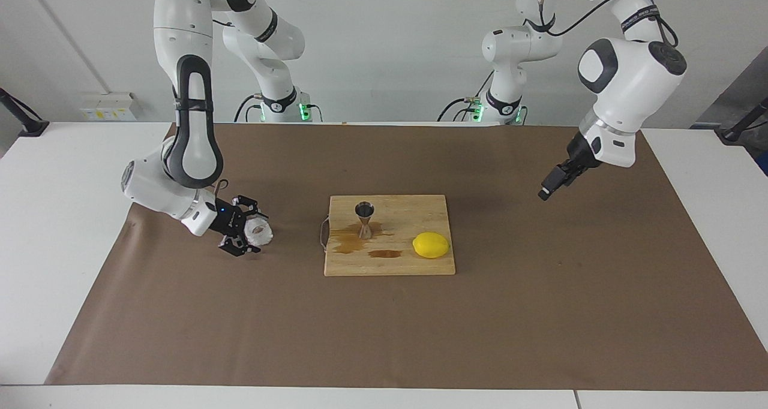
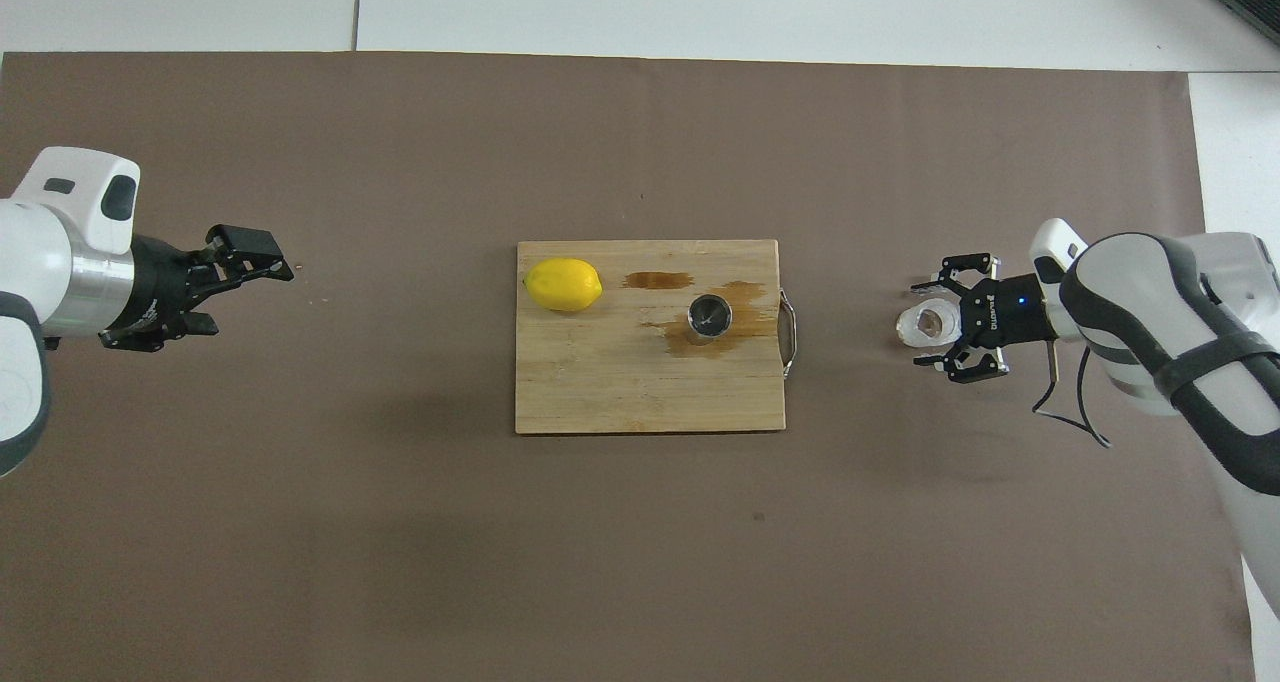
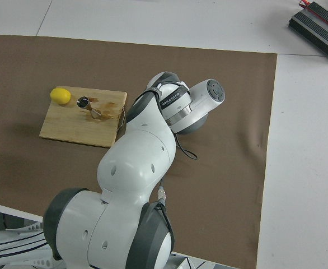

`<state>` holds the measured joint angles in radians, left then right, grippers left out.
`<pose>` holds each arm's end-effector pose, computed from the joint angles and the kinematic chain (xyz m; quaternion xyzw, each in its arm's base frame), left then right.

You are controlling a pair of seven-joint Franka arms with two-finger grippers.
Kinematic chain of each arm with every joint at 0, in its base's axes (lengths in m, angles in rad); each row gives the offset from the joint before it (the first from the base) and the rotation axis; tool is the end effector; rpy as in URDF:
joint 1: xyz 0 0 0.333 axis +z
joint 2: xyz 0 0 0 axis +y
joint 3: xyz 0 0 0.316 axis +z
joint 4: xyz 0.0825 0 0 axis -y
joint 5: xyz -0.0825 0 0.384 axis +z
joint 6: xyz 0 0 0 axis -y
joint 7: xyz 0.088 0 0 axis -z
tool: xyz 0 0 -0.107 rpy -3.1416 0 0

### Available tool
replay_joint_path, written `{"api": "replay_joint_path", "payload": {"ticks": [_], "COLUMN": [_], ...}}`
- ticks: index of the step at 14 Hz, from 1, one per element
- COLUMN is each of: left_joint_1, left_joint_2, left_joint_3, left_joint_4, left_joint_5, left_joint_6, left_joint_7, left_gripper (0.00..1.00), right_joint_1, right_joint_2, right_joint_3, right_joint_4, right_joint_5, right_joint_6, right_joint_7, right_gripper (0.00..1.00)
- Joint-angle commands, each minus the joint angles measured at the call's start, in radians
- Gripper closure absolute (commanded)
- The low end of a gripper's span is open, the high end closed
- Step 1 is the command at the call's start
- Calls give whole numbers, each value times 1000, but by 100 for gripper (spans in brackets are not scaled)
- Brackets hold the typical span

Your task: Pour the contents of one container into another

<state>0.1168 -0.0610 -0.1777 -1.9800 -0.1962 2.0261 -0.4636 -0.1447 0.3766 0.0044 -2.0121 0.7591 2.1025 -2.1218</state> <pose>0.5499 -0.0464 0.5034 0.9665 0.2363 0.0292 0.0956 0.5783 -0.0486 0.2542 -0.6973 -0.6419 -0.2060 0.2435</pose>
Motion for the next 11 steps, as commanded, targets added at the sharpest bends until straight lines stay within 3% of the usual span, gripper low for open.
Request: {"api": "replay_joint_path", "payload": {"ticks": [1, 3, 5, 8, 11], "left_joint_1": [-5, -8, -26, -156, -187], "left_joint_2": [-3, -8, -2, 1, -10], "left_joint_3": [6, 27, 58, 185, 211], "left_joint_4": [39, 71, 137, 234, 311], "left_joint_5": [69, 99, 106, 159, 162], "left_joint_6": [-35, -59, -142, -269, -407], "left_joint_7": [72, 167, 274, 376, 413], "left_gripper": [0, 0, 0, 0, 0], "right_joint_1": [2, 2, -1, -1, 13], "right_joint_2": [-4, -4, -4, -8, -36], "right_joint_3": [8, 8, 6, 6, 9], "right_joint_4": [-16, -16, -16, -11, -4], "right_joint_5": [29, 29, 29, 29, 26], "right_joint_6": [27, 27, 27, 16, 14], "right_joint_7": [-29, -29, -29, -23, 18], "right_gripper": [20, 50, 68, 70, 70]}}
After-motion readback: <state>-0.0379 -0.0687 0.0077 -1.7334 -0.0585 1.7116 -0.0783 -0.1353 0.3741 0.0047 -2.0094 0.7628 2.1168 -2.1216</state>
